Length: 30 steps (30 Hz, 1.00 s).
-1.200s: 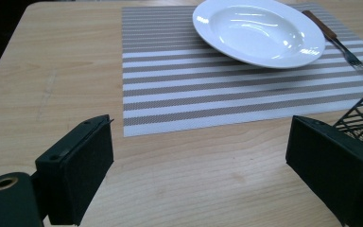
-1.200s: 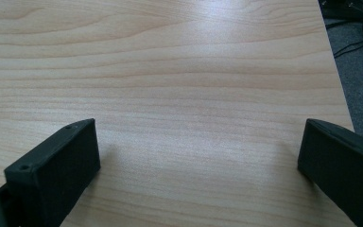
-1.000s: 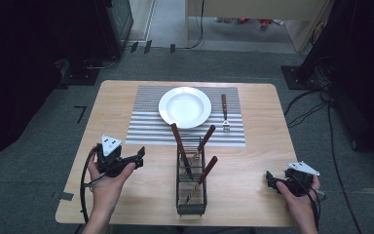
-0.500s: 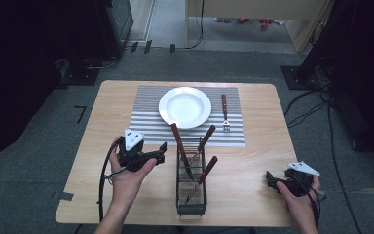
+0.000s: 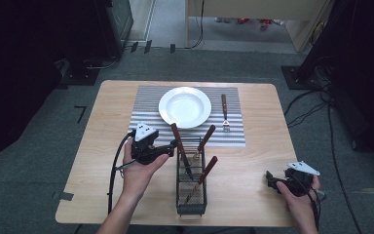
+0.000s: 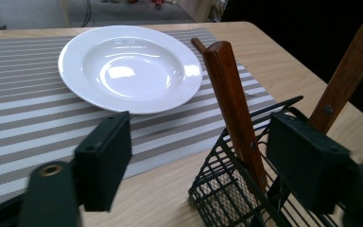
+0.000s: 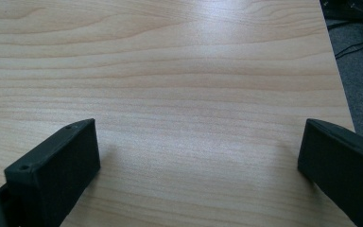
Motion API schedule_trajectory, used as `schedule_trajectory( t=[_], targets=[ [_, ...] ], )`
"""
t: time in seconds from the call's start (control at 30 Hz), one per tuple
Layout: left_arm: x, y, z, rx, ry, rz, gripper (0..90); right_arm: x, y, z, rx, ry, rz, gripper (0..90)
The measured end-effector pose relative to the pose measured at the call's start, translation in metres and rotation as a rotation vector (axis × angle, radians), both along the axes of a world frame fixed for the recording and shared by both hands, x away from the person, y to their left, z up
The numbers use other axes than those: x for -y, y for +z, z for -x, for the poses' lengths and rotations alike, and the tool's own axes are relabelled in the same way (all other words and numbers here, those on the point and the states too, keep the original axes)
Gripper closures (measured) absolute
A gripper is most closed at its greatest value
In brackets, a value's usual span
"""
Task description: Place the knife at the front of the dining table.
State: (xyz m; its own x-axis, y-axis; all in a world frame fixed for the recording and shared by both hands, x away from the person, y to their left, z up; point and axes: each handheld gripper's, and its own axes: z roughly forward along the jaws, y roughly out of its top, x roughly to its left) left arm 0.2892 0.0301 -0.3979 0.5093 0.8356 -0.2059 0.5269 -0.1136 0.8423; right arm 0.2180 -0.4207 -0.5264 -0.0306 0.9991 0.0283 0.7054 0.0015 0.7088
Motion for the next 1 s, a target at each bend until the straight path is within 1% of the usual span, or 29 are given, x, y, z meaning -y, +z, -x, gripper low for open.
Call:
schedule_trajectory(
  t=[0.1,0.13,0.17,0.2,0.23,0.3,0.37,0.4,0.43,0.5,0.6,0.67,0.83,0.9,0.93,0.97,1.0],
  targets=[
    [0.0,-0.001,-0.005,-0.012,-0.024,0.031,35.4,0.0,0.0,0.0,-0.001,0.002,0.001,0.0],
    [0.001,-0.001,-0.006,-0.019,-0.034,0.04,35.4,0.0,0.0,0.0,-0.001,0.002,0.001,0.0],
    [0.003,-0.002,-0.008,-0.024,-0.037,0.036,37.2,0.0,0.0,0.0,0.0,0.0,0.0,0.0],
    [0.003,-0.002,-0.009,-0.023,-0.039,0.032,43.0,0.0,0.0,0.0,0.0,0.001,0.0,0.0],
    [0.004,-0.002,-0.01,-0.022,-0.046,0.031,43.0,0.0,0.0,0.0,0.0,0.001,0.0,0.0],
    [0.007,-0.003,-0.011,-0.025,-0.071,0.043,48.2,0.0,0.0,0.0,0.0,0.0,0.0,0.0],
    [0.009,-0.002,-0.013,-0.029,-0.11,0.054,56.6,0.0,0.0,0.0,0.0,0.0,0.0,0.0],
    [0.01,-0.002,-0.013,-0.025,-0.126,0.052,62.1,0.0,0.0,0.0,0.0,0.0,-0.001,0.0],
    [0.012,-0.002,-0.013,-0.02,-0.136,0.037,65.2,0.0,0.0,0.0,0.0,0.0,0.0,0.0],
    [0.014,-0.003,-0.013,-0.015,-0.146,0.025,66.3,0.0,0.0,0.0,0.0,0.0,0.0,0.0],
    [0.014,-0.003,-0.015,-0.022,-0.157,0.043,67.7,0.0,0.0,0.0,0.0,0.0,0.0,0.0],
    [0.014,-0.003,-0.015,-0.02,-0.168,0.039,68.3,0.0,0.0,0.0,0.0,-0.001,-0.001,0.0],
    [0.015,0.001,-0.012,-0.013,-0.202,0.076,71.0,0.0,0.0,0.0,0.0,0.0,0.0,0.0],
    [0.016,0.003,-0.01,-0.013,-0.22,0.101,72.7,0.0,0.0,0.0,0.0,0.001,0.001,0.0],
    [0.016,0.003,-0.01,-0.013,-0.22,0.101,73.1,0.0,0.0,0.0,0.0,0.001,0.001,0.0],
    [0.016,0.004,-0.009,-0.014,-0.228,0.118,73.6,0.0,0.0,0.0,0.0,0.001,0.001,0.0],
    [0.016,0.004,-0.009,-0.014,-0.228,0.118,74.0,0.0,0.0,0.0,0.0,0.001,0.001,0.0]
  ],
)
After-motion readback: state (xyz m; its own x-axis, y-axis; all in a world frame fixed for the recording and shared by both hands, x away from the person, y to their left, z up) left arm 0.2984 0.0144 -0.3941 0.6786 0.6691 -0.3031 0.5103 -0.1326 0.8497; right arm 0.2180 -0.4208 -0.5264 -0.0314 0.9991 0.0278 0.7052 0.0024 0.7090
